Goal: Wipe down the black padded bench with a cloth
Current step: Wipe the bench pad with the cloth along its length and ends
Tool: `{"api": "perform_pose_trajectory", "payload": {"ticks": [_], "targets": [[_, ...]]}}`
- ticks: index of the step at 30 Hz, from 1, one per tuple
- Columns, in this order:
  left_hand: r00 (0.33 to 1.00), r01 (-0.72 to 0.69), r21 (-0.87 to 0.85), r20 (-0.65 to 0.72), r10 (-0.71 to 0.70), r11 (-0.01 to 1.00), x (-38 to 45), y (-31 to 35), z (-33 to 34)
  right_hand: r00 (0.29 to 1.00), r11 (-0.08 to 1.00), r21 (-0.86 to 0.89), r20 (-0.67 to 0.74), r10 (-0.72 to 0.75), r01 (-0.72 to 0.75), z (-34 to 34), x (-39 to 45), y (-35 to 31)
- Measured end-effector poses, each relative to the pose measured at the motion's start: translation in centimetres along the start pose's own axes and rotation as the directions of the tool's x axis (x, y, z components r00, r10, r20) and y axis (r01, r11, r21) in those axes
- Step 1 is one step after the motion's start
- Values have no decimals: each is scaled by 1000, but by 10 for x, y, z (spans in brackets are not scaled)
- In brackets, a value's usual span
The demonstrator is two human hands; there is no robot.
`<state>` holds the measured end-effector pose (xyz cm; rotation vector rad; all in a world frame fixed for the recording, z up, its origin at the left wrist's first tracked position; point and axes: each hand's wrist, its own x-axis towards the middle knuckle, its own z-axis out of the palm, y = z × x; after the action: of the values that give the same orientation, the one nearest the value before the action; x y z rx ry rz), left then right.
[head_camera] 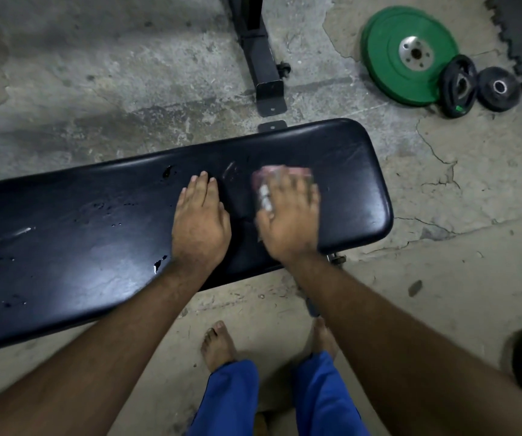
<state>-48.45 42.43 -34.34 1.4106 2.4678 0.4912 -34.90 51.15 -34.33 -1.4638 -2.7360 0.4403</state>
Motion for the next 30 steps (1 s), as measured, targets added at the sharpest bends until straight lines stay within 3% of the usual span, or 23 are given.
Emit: {"api": "perform_pose_trajectory", "payload": {"ticks": [2,3,7,11,15,18,19,22,23,26,27,30], "targets": [[1000,-8,12,-5,8,1000,1,-10,-8,968,970,-29,82,-237,240,5,-15,-8],[1000,-22,18,-1,22,1000,1,-13,-11,957,959,-51,92,-275,280,-1,-8,0],[994,-104,43,32,102,994,14,-23,-15,999,998,-60,24,22,-21,-7,39,-3],[997,-45,56,73,41,997,27,-24,-18,937,935,-98,120,-328,340,-6,39,10],[996,-41,44,81,37,998,30,-29,-15,998,996,-78,30,-46,48,-9,66,-4],[997,-40,27,67,38,999,30,-31,-20,935,934,-85,99,-340,348,3,55,-14],[997,-39,31,64,36,999,30,-32,-22,921,915,-120,111,-374,386,-2,66,-2],[998,-24,52,63,21,998,30,-36,-22,992,988,-107,59,-109,114,-9,94,-3],[998,-14,53,62,11,999,30,-38,-21,993,991,-85,61,-98,103,-4,89,-18],[999,-7,37,32,6,999,30,-40,-21,918,918,-78,106,-381,390,7,71,-29],[1000,-6,41,26,5,999,30,-41,-22,915,911,-101,113,-388,399,2,79,-20],[999,-9,68,32,6,998,29,-46,-21,997,994,-87,58,-60,65,-4,104,-33]]}}
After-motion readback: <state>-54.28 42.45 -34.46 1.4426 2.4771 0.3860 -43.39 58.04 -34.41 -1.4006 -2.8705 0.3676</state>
